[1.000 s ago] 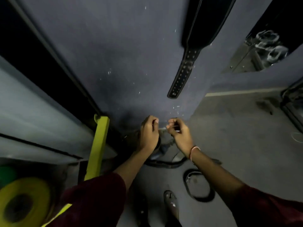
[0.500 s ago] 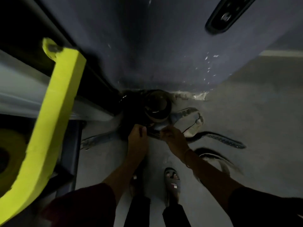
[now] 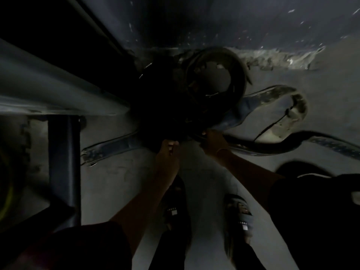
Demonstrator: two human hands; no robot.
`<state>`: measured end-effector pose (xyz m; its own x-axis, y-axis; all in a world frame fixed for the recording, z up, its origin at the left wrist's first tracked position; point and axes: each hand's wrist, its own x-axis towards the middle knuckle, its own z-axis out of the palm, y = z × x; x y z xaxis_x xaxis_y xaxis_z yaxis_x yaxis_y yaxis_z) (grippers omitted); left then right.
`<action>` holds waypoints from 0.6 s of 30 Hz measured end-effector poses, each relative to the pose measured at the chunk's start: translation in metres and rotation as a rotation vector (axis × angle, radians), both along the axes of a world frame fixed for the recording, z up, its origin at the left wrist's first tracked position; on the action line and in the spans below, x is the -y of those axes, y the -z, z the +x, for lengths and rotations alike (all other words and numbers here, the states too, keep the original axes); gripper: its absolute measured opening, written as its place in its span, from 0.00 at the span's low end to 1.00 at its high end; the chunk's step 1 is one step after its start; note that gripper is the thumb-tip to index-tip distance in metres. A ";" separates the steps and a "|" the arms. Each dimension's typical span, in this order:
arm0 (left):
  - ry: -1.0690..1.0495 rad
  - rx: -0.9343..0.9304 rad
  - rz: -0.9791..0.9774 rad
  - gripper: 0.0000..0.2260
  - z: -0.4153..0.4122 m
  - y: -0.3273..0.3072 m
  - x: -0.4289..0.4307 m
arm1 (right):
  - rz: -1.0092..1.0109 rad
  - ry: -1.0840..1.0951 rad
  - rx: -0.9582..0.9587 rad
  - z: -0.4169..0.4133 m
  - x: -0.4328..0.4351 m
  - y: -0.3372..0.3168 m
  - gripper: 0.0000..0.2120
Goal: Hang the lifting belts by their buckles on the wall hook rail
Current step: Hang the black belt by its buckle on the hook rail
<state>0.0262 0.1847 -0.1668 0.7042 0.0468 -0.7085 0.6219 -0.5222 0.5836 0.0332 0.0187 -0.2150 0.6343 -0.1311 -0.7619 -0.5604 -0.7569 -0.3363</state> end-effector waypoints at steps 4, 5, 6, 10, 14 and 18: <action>0.009 -0.036 -0.015 0.13 -0.002 0.020 -0.003 | -0.191 -0.059 0.002 -0.004 -0.009 0.029 0.24; 0.004 -0.042 -0.011 0.12 -0.002 0.022 -0.002 | -0.238 -0.069 0.009 -0.003 -0.011 0.032 0.23; 0.006 -0.045 -0.010 0.12 -0.002 0.023 0.000 | -0.273 -0.079 0.019 -0.002 -0.012 0.034 0.23; -0.028 -0.044 -0.049 0.12 -0.003 0.017 0.010 | -0.305 -0.171 0.068 -0.002 -0.008 0.035 0.22; -0.056 -0.029 -0.072 0.13 -0.006 0.001 0.020 | -0.287 -0.197 0.135 -0.013 0.001 0.011 0.18; -0.104 -0.073 -0.113 0.11 -0.012 -0.036 0.036 | -0.266 -0.122 0.224 -0.020 0.018 -0.047 0.16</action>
<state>0.0142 0.1486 -0.1309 0.6465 0.0336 -0.7622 0.7118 -0.3863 0.5866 0.0135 0.0008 -0.1681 0.8045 -0.2190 -0.5521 -0.3956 -0.8910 -0.2230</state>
